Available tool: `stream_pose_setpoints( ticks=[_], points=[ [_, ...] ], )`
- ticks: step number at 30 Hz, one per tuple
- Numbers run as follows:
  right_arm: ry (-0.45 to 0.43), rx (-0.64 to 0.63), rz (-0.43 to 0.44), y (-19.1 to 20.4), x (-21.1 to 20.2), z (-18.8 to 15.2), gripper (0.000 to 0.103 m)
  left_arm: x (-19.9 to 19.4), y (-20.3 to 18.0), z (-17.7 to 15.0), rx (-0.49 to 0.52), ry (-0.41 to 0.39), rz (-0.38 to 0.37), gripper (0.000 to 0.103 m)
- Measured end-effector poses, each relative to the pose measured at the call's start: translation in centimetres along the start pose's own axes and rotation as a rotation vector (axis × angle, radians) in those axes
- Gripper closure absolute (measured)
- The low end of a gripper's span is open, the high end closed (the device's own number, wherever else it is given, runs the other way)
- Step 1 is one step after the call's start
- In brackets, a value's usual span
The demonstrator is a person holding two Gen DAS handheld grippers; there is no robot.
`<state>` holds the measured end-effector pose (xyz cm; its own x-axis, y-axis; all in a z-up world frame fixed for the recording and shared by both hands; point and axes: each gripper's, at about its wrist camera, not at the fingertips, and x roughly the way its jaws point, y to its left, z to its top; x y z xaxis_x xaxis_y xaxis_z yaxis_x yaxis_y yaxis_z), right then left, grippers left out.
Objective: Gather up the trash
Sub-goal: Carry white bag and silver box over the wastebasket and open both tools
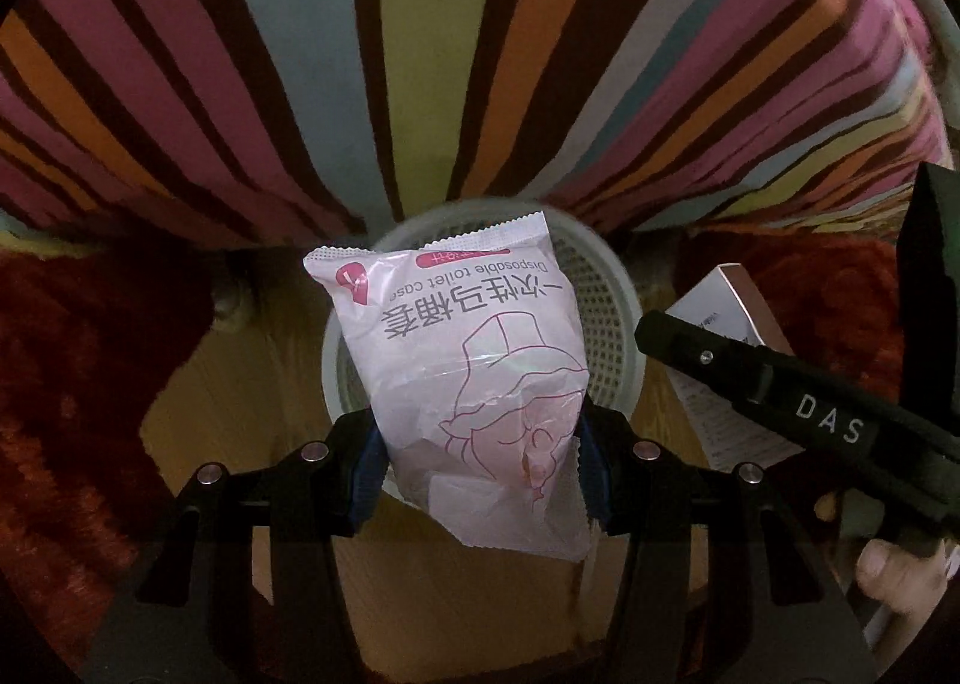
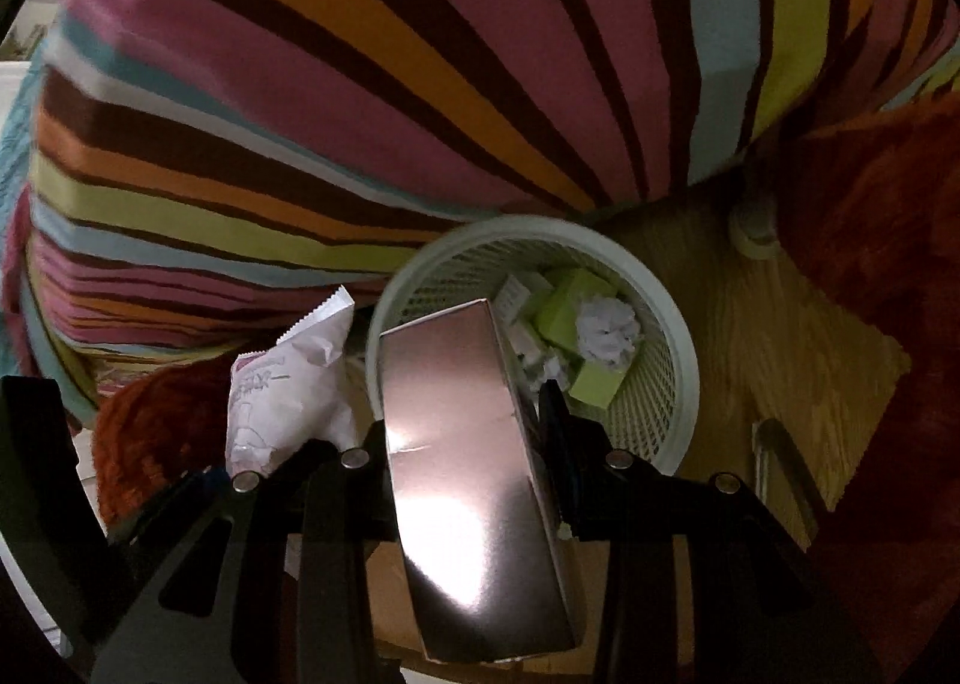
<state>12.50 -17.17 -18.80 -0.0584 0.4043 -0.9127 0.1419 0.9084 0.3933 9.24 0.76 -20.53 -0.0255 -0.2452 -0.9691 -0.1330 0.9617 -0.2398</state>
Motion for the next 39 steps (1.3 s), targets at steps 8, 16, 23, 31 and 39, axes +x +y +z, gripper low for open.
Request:
stream_pose_setpoints(
  ticks=[8, 16, 23, 31, 39],
  points=[
    [0.088, 0.083, -0.043, -1.4, 3.3, 0.6, 0.068, 3.2, 0.5, 0.6, -0.054, 0.109, -0.002, 0.051],
    [0.143, 0.101, -0.095, -1.7, 5.8, 0.9, 0.068, 5.7, 1.3, 0.8, -0.098, 0.191, -0.004, 0.051],
    [0.193, 0.124, -0.110, -2.4, 7.2, 0.9, 0.068, 6.4, 1.5, 0.8, -0.110, 0.225, 0.006, 0.051],
    [0.225, 0.158, -0.115, -2.9, 8.1, 0.8, 0.067, 7.6, 1.6, 0.7, -0.121, 0.277, 0.002, 0.049],
    [0.269, 0.164, -0.104, -3.0, 9.2, 0.8, 0.008, 8.4, 1.9, 0.7, -0.136, 0.299, 0.046, 0.028]
  ],
)
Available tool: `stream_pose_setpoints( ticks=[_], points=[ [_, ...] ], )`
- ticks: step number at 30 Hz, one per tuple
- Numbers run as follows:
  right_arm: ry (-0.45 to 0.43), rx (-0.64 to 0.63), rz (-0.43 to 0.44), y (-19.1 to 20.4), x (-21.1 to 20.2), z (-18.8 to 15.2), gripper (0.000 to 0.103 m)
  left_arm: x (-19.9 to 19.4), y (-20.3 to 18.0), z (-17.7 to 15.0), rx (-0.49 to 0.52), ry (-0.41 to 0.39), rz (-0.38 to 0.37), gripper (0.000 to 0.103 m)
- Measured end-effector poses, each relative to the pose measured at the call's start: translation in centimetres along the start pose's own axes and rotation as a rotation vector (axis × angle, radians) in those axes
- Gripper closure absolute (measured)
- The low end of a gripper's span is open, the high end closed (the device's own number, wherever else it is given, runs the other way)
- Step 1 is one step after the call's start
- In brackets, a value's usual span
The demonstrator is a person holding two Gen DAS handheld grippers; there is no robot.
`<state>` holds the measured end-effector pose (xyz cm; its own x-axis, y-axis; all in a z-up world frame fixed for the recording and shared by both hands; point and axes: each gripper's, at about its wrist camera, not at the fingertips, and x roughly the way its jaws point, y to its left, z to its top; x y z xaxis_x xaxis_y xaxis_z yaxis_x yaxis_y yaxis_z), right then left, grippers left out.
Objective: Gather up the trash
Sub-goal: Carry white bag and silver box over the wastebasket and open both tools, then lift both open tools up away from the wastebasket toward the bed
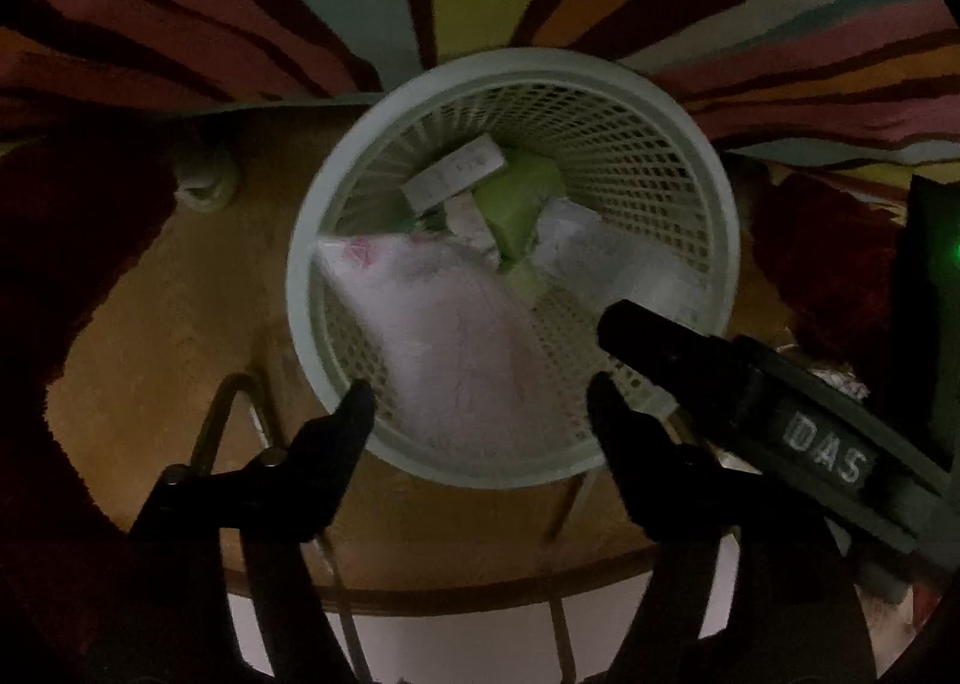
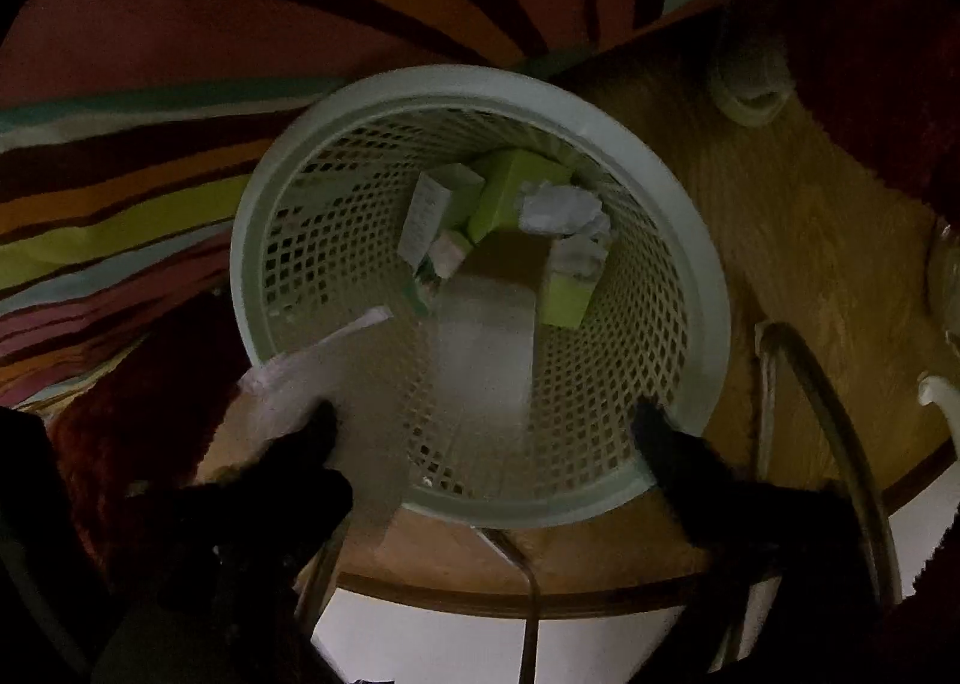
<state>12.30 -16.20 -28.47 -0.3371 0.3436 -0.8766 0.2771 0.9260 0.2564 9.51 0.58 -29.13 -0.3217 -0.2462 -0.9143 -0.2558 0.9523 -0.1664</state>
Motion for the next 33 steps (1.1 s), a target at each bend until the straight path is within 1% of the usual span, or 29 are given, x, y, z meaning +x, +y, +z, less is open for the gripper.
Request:
stream_pose_setpoints(
  ticks=[2, 4, 8, 13, 16, 20, 23, 28, 33],
  points=[
    [-0.016, -0.011, 0.000, 0.2, -0.2, 0.1, 0.008, 0.0, 0.1, 0.0, -0.010, -0.004, 0.008, 0.024],
    [-0.027, -0.015, -0.008, 0.2, -0.3, 0.2, 0.008, 0.0, 0.2, 0.1, -0.016, 0.002, 0.013, 0.024],
    [-0.020, -0.009, -0.015, 0.0, 0.0, 0.2, 0.008, 0.1, 0.0, 0.1, -0.009, 0.003, 0.029, 0.024],
    [-0.047, -0.029, -0.031, 0.8, -0.3, 0.1, 0.008, -0.3, -0.1, 0.1, 0.007, -0.020, 0.036, 0.024],
    [-0.089, -0.063, -0.051, 1.2, -1.6, 0.0, 0.008, -1.3, -0.5, 0.0, 0.026, -0.060, 0.039, 0.024],
    [-0.160, -0.106, -0.066, 1.8, -3.8, -0.4, 0.008, -3.1, -1.0, -0.2, 0.058, -0.135, 0.035, 0.024],
    [-0.204, -0.133, -0.054, 2.0, -5.4, -0.6, 0.008, -4.4, -1.2, -0.4, 0.075, -0.190, 0.049, 0.024],
    [-0.269, -0.169, -0.034, 2.4, -7.8, -1.3, 0.008, -6.7, -1.3, -1.0, 0.090, -0.276, 0.047, 0.024],
    [-0.331, -0.199, -0.033, 2.7, -9.9, -2.0, 0.008, -8.5, -1.3, -1.6, 0.105, -0.343, 0.054, 0.024]
  ],
)
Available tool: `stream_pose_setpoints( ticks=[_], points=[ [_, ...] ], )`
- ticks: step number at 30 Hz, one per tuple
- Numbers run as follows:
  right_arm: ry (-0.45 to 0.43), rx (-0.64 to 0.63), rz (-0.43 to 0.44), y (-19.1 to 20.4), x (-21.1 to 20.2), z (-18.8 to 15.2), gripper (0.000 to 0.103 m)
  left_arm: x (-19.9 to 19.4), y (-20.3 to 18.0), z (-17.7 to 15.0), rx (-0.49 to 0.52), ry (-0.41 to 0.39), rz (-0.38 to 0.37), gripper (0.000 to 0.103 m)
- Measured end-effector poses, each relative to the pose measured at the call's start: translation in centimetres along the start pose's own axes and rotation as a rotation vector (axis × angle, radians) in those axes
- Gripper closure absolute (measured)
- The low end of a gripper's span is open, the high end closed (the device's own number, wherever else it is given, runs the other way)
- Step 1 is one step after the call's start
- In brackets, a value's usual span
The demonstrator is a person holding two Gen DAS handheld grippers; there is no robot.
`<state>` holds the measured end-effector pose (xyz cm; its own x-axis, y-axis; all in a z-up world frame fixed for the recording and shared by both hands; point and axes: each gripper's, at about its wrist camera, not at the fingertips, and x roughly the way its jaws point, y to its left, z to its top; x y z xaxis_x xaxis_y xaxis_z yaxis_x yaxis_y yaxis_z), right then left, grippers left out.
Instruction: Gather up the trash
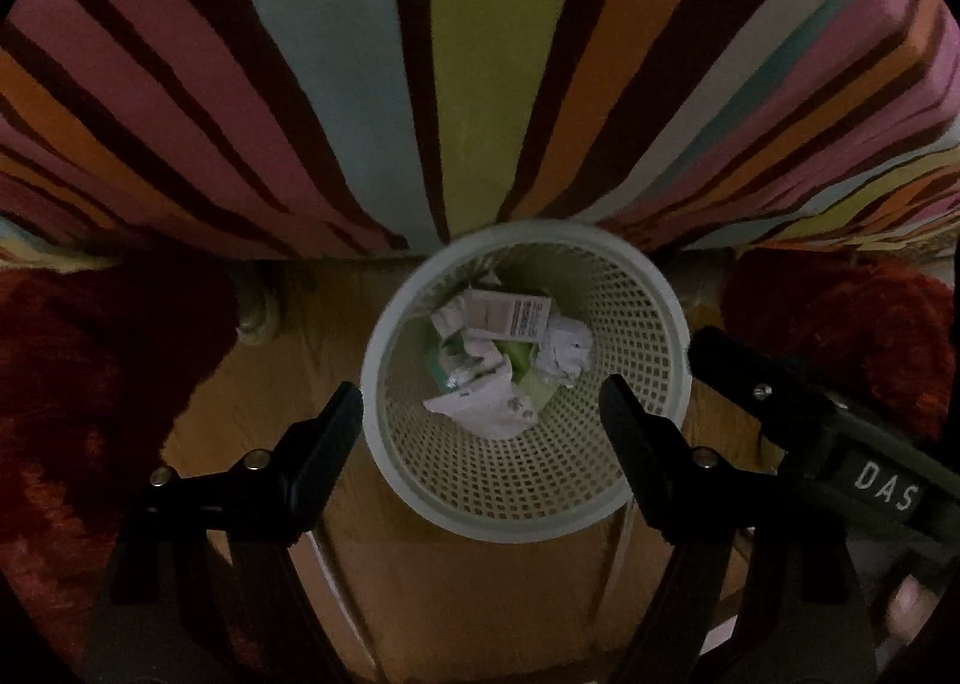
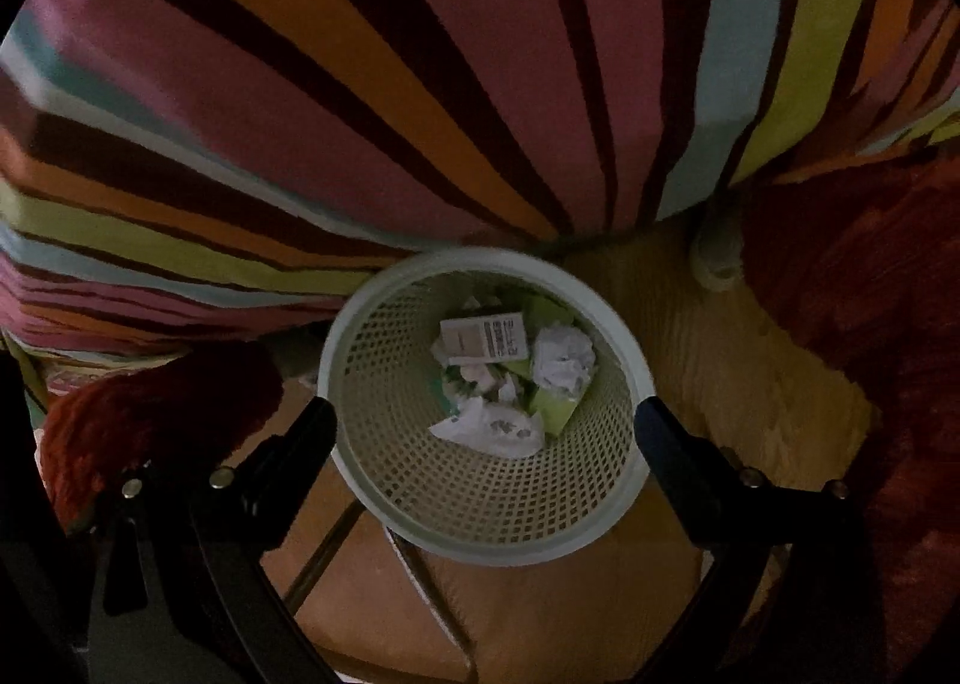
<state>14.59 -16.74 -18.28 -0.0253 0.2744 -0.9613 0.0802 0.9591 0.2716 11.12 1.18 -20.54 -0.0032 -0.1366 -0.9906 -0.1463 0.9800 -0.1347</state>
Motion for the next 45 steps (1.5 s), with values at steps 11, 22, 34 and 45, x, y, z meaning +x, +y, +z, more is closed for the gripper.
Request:
stream_pose_setpoints(
  ticks=[11, 22, 34, 45],
  points=[
    [-0.223, -0.090, -0.029, 1.0, -7.0, -0.1, 0.008, -6.5, -0.2, -0.7, 0.052, -0.235, 0.012, 0.024],
    [-0.398, -0.089, -0.012, 1.3, -13.2, -0.3, 0.008, -13.8, -1.1, -0.9, 0.098, -0.442, 0.025, 0.024],
    [-0.549, -0.186, -0.021, 3.5, -17.0, -1.0, 0.008, -20.1, -1.0, -0.6, 0.067, -0.575, 0.017, 0.024],
    [-0.619, -0.180, 0.001, 3.7, -19.9, -1.0, 0.008, -23.0, -1.6, -0.9, 0.081, -0.641, 0.034, 0.024]
  ],
)
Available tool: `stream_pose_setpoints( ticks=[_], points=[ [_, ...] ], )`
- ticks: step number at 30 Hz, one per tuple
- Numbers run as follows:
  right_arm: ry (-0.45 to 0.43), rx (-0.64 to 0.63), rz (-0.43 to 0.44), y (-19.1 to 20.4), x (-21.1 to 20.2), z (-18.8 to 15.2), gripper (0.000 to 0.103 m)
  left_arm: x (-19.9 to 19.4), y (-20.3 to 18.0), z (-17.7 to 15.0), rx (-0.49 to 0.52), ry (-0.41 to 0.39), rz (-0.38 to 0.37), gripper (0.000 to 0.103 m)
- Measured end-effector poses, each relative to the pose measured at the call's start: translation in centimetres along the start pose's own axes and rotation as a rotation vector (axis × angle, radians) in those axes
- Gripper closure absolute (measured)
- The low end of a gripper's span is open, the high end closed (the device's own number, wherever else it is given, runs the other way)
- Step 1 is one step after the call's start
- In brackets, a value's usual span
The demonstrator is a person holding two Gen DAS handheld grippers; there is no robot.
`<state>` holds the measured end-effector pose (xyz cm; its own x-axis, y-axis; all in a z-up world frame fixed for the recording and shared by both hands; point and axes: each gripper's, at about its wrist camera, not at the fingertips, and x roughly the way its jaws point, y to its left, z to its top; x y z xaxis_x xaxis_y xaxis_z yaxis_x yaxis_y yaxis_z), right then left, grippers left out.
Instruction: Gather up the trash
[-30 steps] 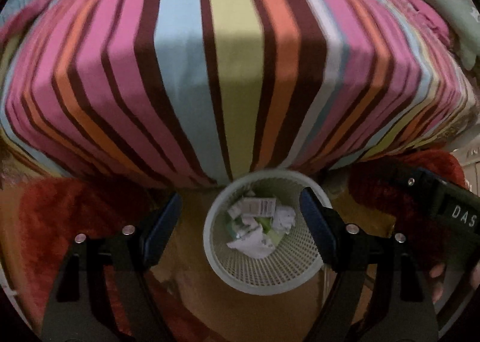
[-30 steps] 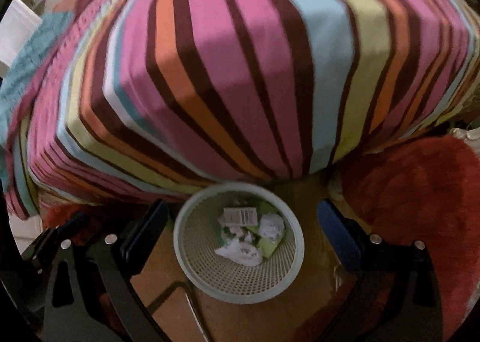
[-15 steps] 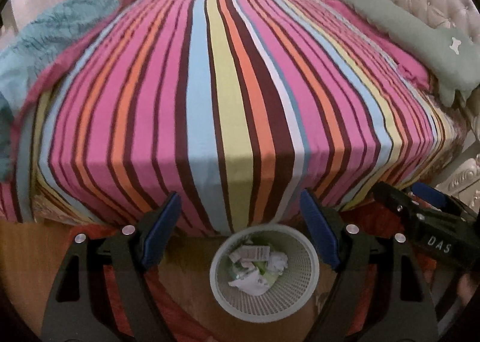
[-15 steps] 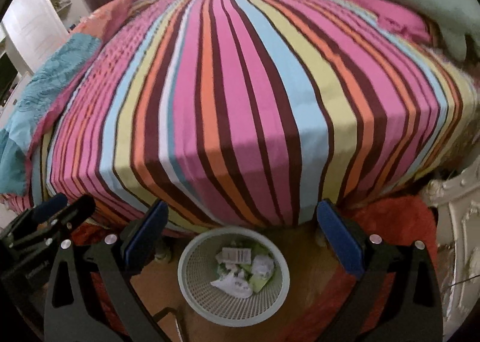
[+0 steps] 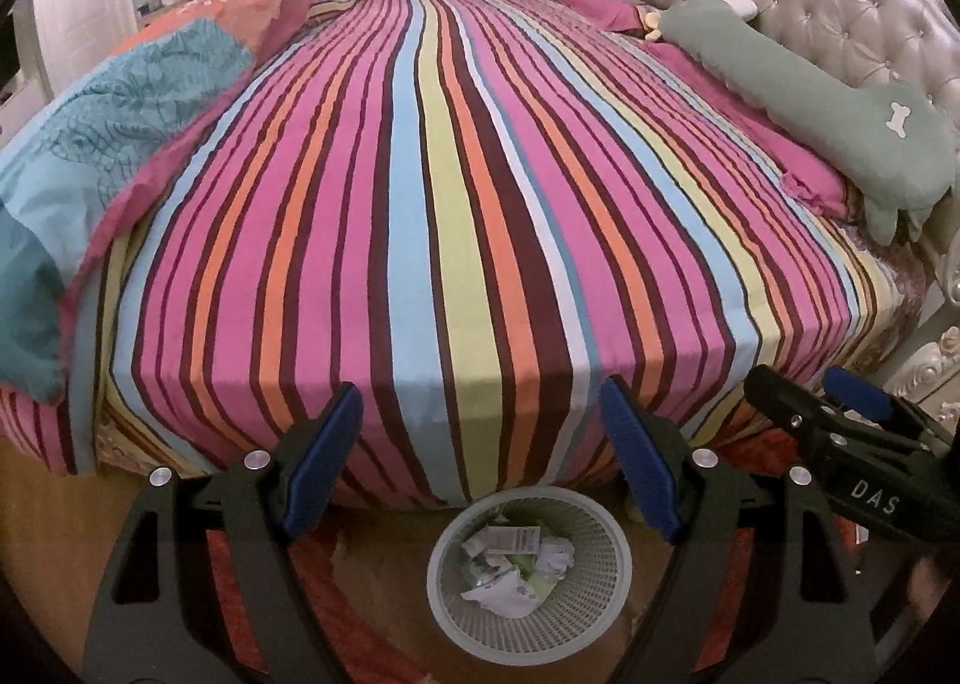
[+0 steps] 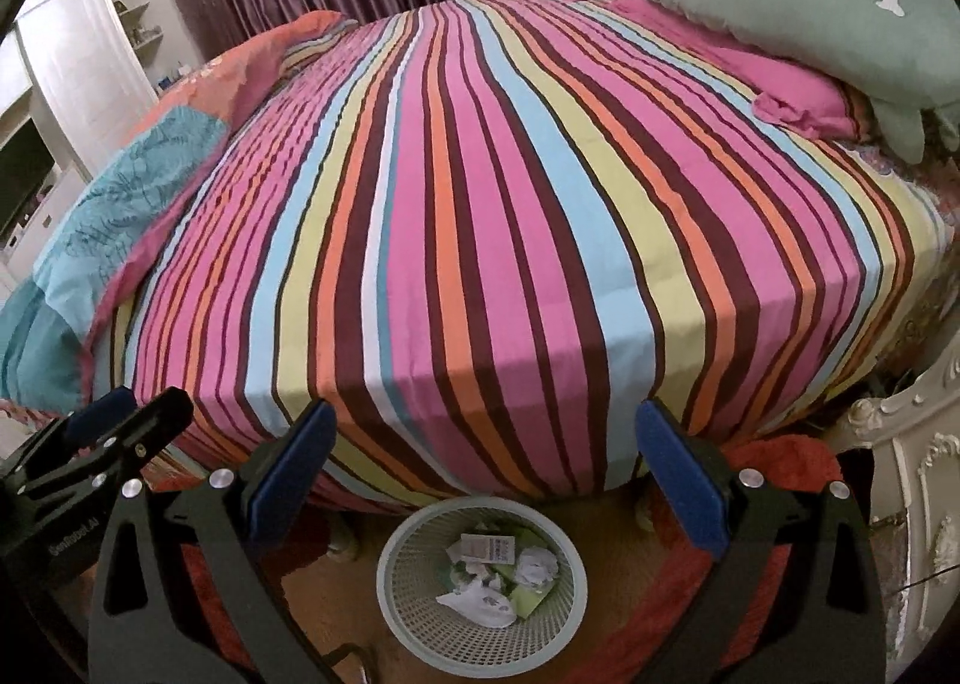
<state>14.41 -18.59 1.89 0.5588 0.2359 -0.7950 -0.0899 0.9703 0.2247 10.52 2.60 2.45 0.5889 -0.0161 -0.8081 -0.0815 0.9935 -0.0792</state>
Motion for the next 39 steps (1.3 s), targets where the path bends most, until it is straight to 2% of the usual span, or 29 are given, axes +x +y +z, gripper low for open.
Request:
stream_pose_setpoints(
  ticks=[7, 39],
  points=[
    [-0.012, -0.003, 0.000, 0.2, -0.4, 0.4, 0.008, -0.9, 0.0, 0.6, -0.003, -0.025, -0.010, 0.024],
    [-0.007, -0.009, -0.016, 0.0, 0.2, 1.1, 0.008, -0.4, 0.2, 1.5, -0.013, -0.016, 0.009, 0.024]
  ],
)
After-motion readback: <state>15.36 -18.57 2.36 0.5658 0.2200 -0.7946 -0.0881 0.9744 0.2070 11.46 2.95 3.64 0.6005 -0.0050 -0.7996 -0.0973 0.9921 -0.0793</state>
